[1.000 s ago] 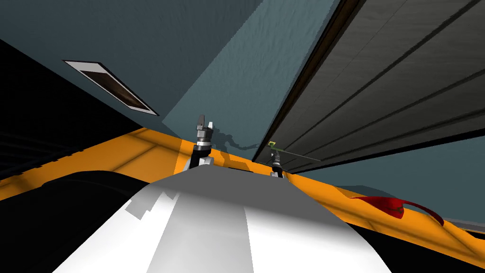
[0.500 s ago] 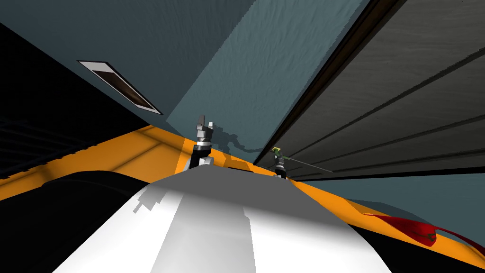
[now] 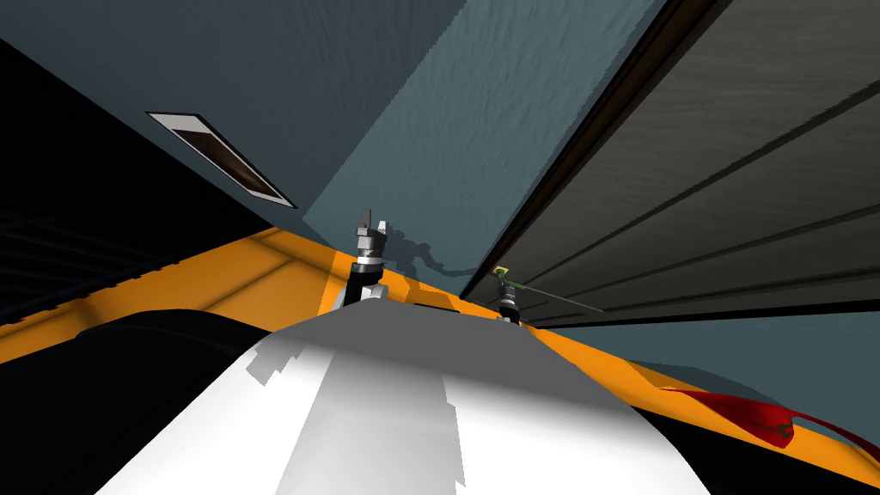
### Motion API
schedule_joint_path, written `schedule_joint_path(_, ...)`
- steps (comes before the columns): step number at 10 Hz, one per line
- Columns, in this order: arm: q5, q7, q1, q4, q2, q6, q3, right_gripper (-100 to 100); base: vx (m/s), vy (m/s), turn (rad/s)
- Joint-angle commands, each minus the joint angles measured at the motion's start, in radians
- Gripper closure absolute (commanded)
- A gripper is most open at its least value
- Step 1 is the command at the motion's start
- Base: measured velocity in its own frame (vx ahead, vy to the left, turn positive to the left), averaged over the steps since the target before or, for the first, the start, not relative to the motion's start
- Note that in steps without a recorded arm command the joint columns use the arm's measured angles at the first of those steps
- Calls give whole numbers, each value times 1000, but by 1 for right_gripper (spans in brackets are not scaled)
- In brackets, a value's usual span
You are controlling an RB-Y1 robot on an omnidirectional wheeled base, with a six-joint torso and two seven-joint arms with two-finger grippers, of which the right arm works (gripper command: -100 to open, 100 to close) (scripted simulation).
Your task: Pull the door open
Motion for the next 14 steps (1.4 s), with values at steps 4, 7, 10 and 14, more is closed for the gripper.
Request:
schedule_joint_path(4,15,-35,14,-2,-22,-19,26,100,-104,-33,74)
schedule_joint_path(7,34,-76,30,-4,-48,-42,57,100,-220,-53,110)
schedule_joint_path(10,51,-114,44,-6,-72,-64,86,100,-208,-66,106)
schedule_joint_path(14,63,-141,72,-2,-90,-105,109,100,-149,-40,94)
